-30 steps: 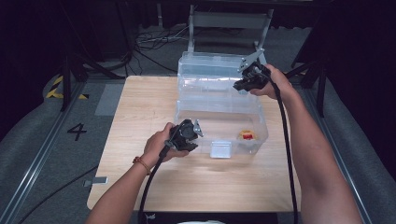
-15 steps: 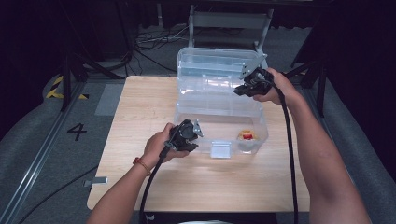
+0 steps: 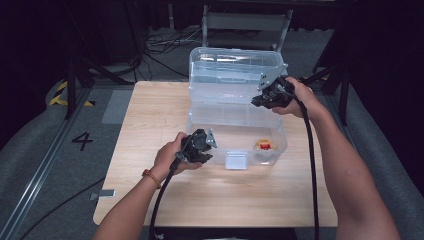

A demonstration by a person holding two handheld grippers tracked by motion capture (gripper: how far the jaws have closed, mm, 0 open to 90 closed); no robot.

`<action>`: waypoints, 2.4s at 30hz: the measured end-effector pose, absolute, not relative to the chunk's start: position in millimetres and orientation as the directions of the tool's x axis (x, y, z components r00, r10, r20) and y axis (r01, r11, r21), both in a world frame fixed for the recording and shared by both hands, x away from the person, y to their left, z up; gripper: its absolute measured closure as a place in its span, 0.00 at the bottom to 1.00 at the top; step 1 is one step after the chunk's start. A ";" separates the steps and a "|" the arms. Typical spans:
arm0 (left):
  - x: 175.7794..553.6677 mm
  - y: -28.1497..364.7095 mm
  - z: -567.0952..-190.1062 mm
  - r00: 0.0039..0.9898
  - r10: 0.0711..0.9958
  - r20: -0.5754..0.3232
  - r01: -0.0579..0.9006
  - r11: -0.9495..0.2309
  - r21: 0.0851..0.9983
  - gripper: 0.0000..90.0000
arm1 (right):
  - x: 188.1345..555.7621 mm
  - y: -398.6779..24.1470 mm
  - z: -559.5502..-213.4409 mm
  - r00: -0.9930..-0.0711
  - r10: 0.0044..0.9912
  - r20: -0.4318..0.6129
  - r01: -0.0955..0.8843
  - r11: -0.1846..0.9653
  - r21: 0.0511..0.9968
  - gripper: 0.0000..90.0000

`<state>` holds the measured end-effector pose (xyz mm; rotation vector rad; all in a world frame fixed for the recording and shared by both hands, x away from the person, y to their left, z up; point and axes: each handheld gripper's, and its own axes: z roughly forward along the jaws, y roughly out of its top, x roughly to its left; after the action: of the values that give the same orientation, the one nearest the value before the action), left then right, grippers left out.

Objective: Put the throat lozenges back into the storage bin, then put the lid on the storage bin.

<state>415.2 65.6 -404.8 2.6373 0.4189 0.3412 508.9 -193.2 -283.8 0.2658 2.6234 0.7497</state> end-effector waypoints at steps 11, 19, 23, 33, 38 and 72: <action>414.4 67.1 -405.5 0.922 0.347 0.168 0.231 -0.846 0.481 0.77 | 501.2 -192.1 -282.8 -0.911 0.266 -0.316 0.066 0.850 0.523 0.95; 413.0 68.7 -406.9 0.919 0.353 0.174 0.223 -0.832 0.508 0.76 | 494.4 -189.7 -283.3 -0.903 0.265 -0.339 0.062 0.860 0.507 0.95; 413.0 69.3 -407.0 0.919 0.354 0.172 0.223 -0.829 0.512 0.76 | 491.8 -190.2 -284.0 -0.902 0.267 -0.340 0.063 0.859 0.508 0.95; 411.7 70.1 -407.7 0.919 0.349 0.185 0.209 -0.827 0.522 0.75 | 482.5 -194.5 -288.5 -0.898 0.280 -0.339 0.058 0.840 0.539 0.94; 413.7 71.1 -406.8 0.928 0.327 0.180 0.192 -0.832 0.520 0.77 | 477.6 -196.1 -290.4 -0.903 0.273 -0.333 0.052 0.838 0.544 0.94; 404.1 78.8 -398.3 0.917 0.341 0.208 0.143 -0.766 0.627 0.78 | 457.6 -203.1 -303.0 -0.898 0.287 -0.332 0.044 0.811 0.583 0.91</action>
<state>404.1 78.8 -398.3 2.4400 0.3433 0.4127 457.6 -203.1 -303.0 0.2484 2.5867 0.8194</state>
